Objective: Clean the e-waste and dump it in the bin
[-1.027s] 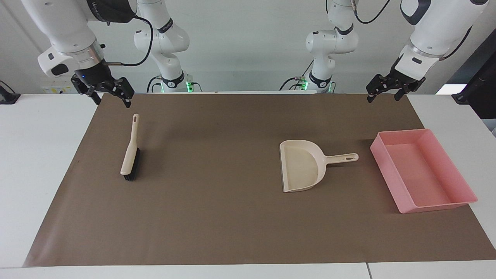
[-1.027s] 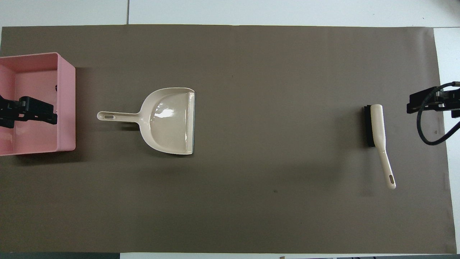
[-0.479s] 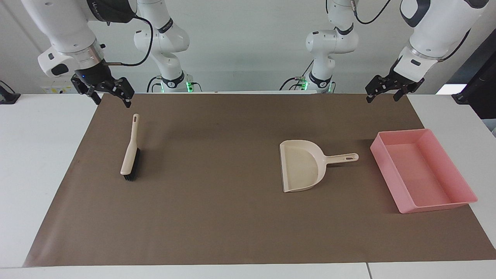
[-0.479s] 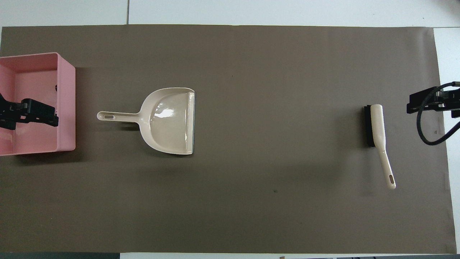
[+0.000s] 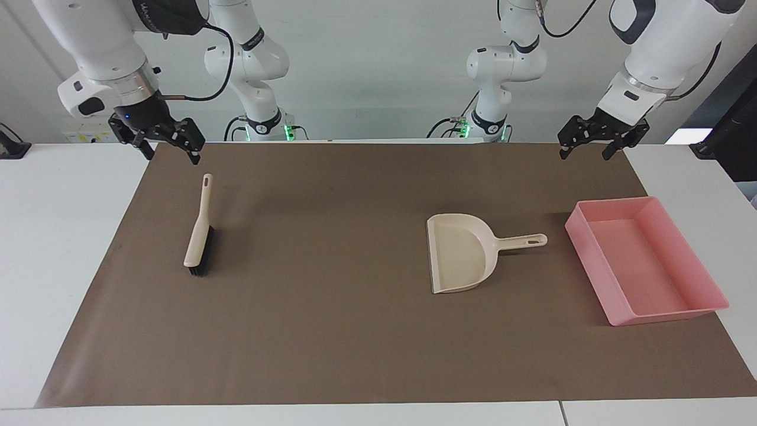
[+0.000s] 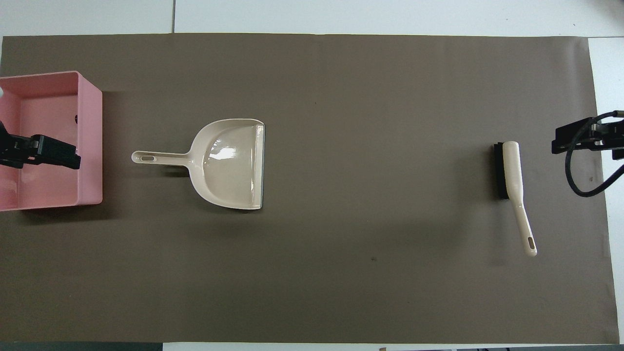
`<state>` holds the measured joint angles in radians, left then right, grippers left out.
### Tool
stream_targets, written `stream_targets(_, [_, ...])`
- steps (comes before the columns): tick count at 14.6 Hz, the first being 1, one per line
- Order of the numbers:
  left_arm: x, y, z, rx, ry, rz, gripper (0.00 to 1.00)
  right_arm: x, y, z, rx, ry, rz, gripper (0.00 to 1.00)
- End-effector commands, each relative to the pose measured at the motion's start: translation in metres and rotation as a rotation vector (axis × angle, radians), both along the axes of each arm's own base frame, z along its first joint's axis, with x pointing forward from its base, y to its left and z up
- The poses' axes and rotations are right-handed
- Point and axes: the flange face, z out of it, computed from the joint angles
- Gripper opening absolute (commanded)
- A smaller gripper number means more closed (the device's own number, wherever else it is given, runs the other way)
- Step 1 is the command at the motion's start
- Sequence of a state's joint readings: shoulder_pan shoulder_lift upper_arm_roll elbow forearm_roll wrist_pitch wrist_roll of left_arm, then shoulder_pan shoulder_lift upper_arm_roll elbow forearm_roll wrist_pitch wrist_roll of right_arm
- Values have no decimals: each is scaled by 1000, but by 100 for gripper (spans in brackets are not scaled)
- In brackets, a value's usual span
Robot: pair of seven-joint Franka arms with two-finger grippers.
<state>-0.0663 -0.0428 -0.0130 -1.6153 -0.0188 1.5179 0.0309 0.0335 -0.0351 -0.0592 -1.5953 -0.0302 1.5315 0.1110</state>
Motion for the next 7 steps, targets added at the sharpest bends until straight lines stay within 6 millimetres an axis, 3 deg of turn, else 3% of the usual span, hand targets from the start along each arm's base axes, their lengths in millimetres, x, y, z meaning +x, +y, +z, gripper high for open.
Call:
stream_targets(1, [-6, 3, 1, 9, -31, -18, 100, -4, -1, 2, 0, -5, 11, 100])
stream_targets(7, [-6, 4, 1, 10, -28, -12, 100, -4, 0, 2, 0, -5, 13, 100])
